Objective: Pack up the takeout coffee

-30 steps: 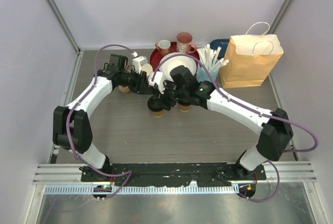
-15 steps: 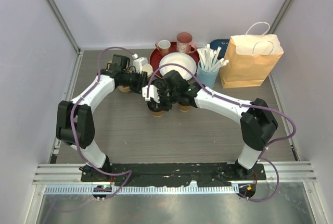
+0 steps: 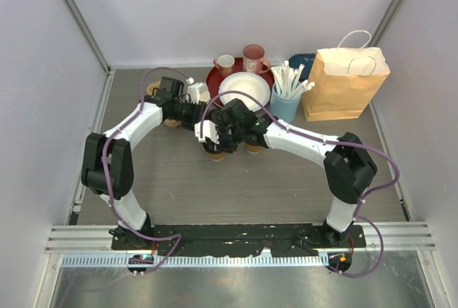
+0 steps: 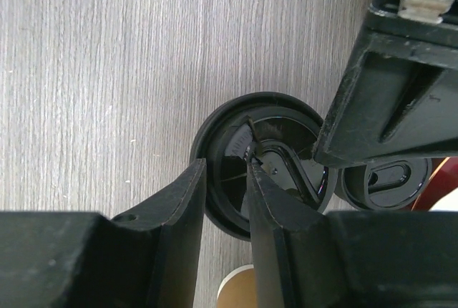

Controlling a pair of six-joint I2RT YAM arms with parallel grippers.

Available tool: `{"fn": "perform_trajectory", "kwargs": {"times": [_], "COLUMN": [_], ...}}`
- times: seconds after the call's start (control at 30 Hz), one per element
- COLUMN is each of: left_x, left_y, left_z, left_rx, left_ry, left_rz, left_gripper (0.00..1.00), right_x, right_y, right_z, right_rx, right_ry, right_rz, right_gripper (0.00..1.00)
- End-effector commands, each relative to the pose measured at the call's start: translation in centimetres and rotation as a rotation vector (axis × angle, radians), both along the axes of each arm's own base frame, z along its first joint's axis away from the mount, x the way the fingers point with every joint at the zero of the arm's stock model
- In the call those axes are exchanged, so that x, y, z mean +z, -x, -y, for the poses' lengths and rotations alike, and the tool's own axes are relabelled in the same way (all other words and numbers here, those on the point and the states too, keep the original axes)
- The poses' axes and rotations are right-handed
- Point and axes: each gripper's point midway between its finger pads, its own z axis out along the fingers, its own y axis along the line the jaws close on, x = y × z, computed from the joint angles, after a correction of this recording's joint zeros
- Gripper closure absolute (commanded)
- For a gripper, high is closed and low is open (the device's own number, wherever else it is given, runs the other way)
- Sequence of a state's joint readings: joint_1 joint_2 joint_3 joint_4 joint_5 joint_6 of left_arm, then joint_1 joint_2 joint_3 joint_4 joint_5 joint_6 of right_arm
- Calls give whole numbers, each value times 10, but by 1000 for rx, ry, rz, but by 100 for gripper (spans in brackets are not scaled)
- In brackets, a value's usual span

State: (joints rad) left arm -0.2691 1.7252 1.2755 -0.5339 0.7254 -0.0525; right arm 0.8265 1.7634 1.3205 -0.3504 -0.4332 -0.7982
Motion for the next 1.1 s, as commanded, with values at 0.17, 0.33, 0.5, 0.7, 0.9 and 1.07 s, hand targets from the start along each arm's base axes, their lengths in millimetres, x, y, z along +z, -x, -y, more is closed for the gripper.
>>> {"fn": "perform_trajectory", "kwargs": {"times": [0.17, 0.33, 0.5, 0.7, 0.9, 1.07], "left_x": [1, -14, -33, -47, -37, -1], "left_y": [-4, 5, 12, 13, 11, 3], "left_z": [2, 1, -1, -6, -5, 3], "left_rx": [-15, -31, -37, -25, -44, -53], "left_ry": [-7, -21, -42, -77, -67, -9], "left_rz": [13, -31, -81, -100, -61, 9], "left_gripper": [68, 72, 75, 76, 76, 75], "right_x": [-17, -37, -56, -73, -74, -34], "right_y": [-11, 0, 9, 18, 18, 7], "right_z": [7, 22, 30, 36, 41, 23], "right_rx": [-38, -55, -95, -151, -200, -210], "right_ry": [37, 74, 90, 75, 56, -21], "right_rz": [42, 6, -54, -113, -108, -101], "right_gripper": [66, 67, 69, 71, 72, 62]}}
